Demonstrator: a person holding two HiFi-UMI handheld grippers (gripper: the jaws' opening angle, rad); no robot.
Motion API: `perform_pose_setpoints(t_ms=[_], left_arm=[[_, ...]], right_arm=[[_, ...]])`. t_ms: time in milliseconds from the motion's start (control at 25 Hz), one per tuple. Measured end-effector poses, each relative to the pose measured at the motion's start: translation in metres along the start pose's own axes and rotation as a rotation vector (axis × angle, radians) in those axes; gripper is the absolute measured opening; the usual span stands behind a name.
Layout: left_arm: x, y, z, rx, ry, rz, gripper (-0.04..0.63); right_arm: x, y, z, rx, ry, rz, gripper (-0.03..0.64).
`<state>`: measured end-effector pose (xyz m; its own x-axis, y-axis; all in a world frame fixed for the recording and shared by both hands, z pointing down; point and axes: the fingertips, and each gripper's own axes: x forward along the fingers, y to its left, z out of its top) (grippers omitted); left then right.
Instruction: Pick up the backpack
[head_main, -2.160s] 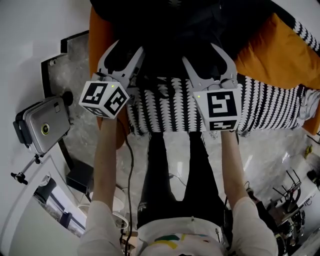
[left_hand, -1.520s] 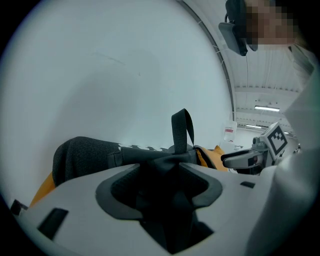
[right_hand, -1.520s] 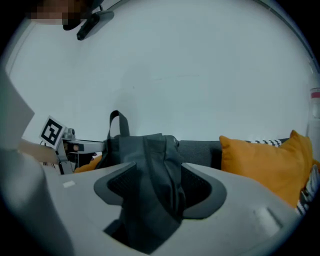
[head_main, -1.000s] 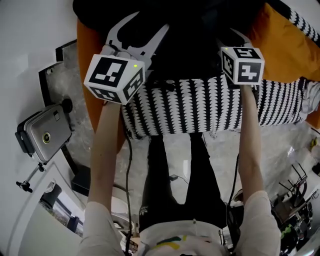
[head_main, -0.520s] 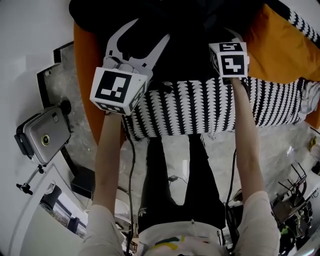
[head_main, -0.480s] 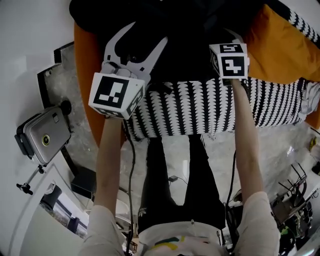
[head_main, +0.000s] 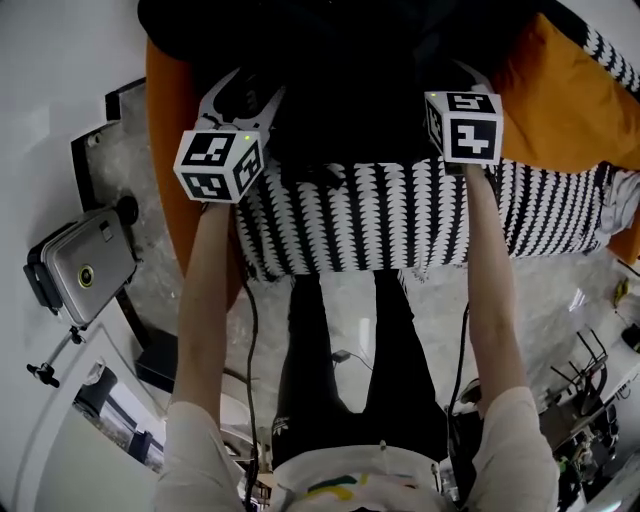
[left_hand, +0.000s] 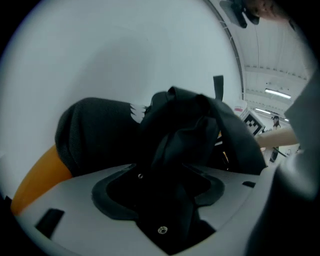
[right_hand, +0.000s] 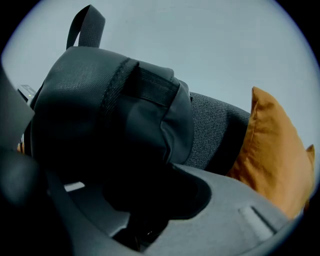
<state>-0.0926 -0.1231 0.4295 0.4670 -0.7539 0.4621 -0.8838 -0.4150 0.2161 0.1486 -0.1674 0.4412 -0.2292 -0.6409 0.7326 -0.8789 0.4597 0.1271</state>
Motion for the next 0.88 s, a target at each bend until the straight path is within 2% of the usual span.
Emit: perform_pose_setpoints(t_ms=[120,200,280,360,440,520,640,880], left_arm=[[0.023,0.010,-0.013,0.002,0.057,-0.022,0.264],[0.018,0.014,-0.009,0.013,0.072,-0.033,0.260],[0.008,0.007,0.004,0.033,0.077,-0.052,0.227],[0.002,-0.003,0.014,0.043,0.083,-0.071,0.193],[0.001,-0.005,0.016,0.044,0.095,-0.076,0.157],[0.006,-0.002,0.013,0.047,0.107,-0.064,0.126],[0.011,0.003,0.006,0.054,0.131,-0.016,0.088],[-0.002,-0.006,0.013,0.080,0.127,0.053,0.058]], right_arm=[[0.009,0.011,-0.008,0.015,-0.008,0.021,0.117],[0.006,0.020,-0.005,0.037,-0.040,0.039,0.118],[-0.010,0.018,0.005,0.073,-0.079,0.050,0.123],[-0.027,0.011,0.011,0.150,-0.108,0.064,0.134],[-0.029,0.005,0.012,0.251,-0.113,0.093,0.176],[-0.021,0.005,0.010,0.290,-0.085,0.135,0.180],[-0.011,0.015,0.009,0.238,-0.033,0.180,0.113],[-0.031,0.021,0.014,0.156,-0.059,0.123,0.056]])
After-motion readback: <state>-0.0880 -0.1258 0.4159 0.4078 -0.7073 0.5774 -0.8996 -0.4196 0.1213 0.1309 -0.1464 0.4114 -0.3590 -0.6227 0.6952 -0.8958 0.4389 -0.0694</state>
